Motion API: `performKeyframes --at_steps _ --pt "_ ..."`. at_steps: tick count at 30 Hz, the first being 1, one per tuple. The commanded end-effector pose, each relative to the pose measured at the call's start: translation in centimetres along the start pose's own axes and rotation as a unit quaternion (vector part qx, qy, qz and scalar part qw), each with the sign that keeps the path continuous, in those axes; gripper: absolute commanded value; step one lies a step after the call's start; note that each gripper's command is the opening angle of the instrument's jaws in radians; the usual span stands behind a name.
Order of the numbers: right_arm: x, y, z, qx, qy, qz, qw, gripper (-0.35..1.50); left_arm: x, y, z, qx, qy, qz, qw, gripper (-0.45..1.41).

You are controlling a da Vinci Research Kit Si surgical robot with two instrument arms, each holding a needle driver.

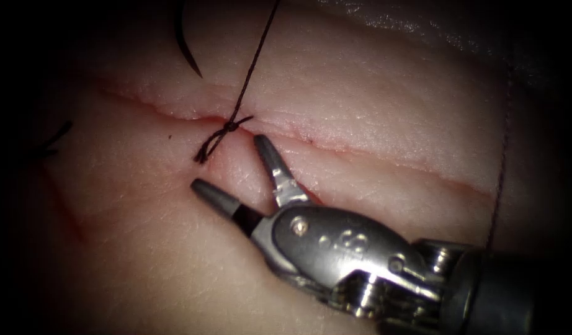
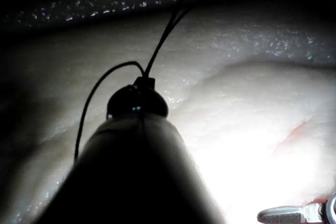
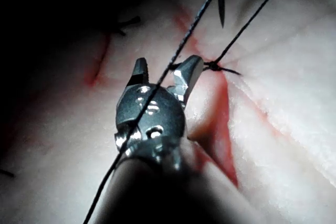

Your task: Wound Closure

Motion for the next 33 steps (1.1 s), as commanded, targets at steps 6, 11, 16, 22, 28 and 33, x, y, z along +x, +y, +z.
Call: performKeyframes --at_steps 6,11,16,22,28,33 --pt "0.07 0.23 0.22 -0.001 -0.002 0.066 0.998 0.72 0.06 0.10 0.03 -0.001 -0.002 0.008 1.000 -0.45" --pt "0.08 0.35 0.49 -0.002 -0.002 0.113 0.994 0.94 0.03 0.13 0.04 0.001 -0.001 0.009 1.000 -0.45" --pt "0.06 0.33 0.70 0.008 -0.004 0.122 0.992 0.81 0.00 0.15 0.03 -0.003 -0.001 0.011 1.000 -0.45" --pt "-0.03 0.25 0.89 0.009 -0.006 0.120 0.993 0.69 -0.02 0.19 -0.01 -0.015 -0.001 0.018 1.000 -0.45" --pt "-0.18 0.34 0.97 0.008 -0.012 0.117 0.993 0.76 -0.04 0.24 -0.06 -0.033 -0.002 0.038 0.999 -0.45" --pt "-0.16 0.39 1.01 0.007 -0.011 0.120 0.993 0.79 -0.06 0.29 -0.07 -0.047 -0.004 0.045 0.998 -0.45"
